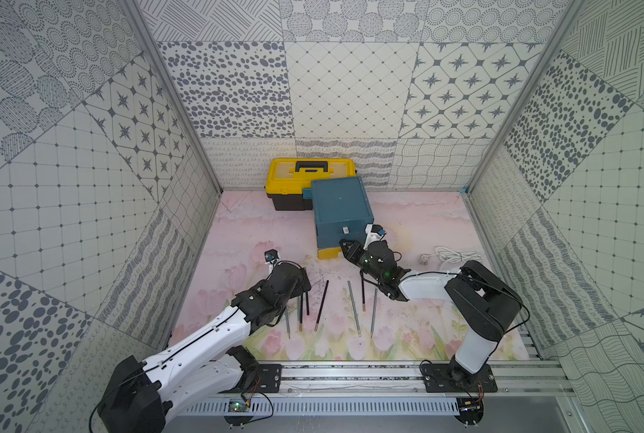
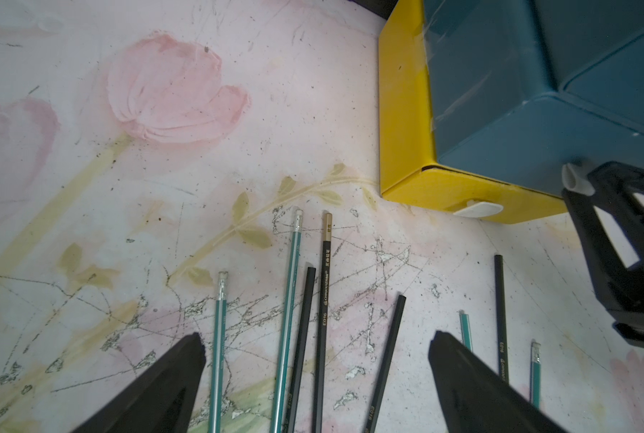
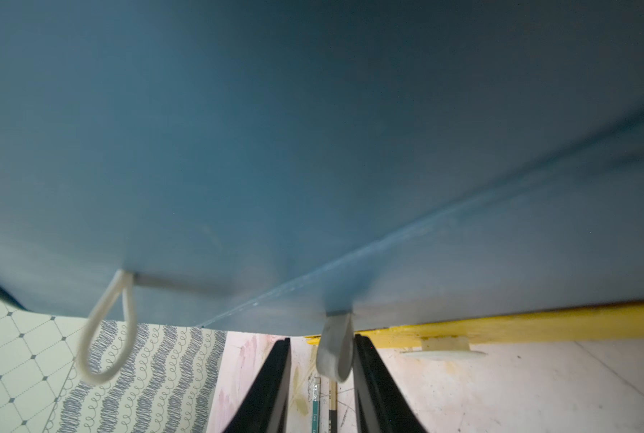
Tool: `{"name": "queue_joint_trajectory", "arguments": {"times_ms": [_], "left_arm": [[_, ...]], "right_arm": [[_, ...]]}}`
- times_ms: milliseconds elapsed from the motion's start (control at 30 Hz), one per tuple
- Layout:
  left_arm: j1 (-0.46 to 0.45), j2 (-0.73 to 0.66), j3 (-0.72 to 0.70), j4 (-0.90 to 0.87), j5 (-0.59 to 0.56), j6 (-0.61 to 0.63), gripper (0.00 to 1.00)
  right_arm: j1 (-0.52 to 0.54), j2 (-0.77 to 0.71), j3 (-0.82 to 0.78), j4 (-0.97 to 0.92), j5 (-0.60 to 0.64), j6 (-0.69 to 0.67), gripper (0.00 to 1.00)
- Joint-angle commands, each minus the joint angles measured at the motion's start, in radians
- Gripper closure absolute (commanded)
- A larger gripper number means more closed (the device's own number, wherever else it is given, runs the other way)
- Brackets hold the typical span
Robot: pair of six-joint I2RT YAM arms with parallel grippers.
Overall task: Please place the pencils in the drawer according to their color
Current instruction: Open the drawer in the storage box.
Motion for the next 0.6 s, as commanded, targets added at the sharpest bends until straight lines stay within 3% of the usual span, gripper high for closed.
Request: {"name": "queue_joint_trajectory", "arguments": {"times_ms": [0,567], "left_arm": [[0.005,-0.002,0.003,-0.036,-0.022,0.013,0.01],[0.006,-0.022,-0.003,-0.054,-0.027,0.009,0.01]], "right_arm": [[0.004,0.034,0.029,0.076,0.002,0.010,0.72],[0.003,0.038,-0.010,0.115,0.030,0.020,0.96]]}}
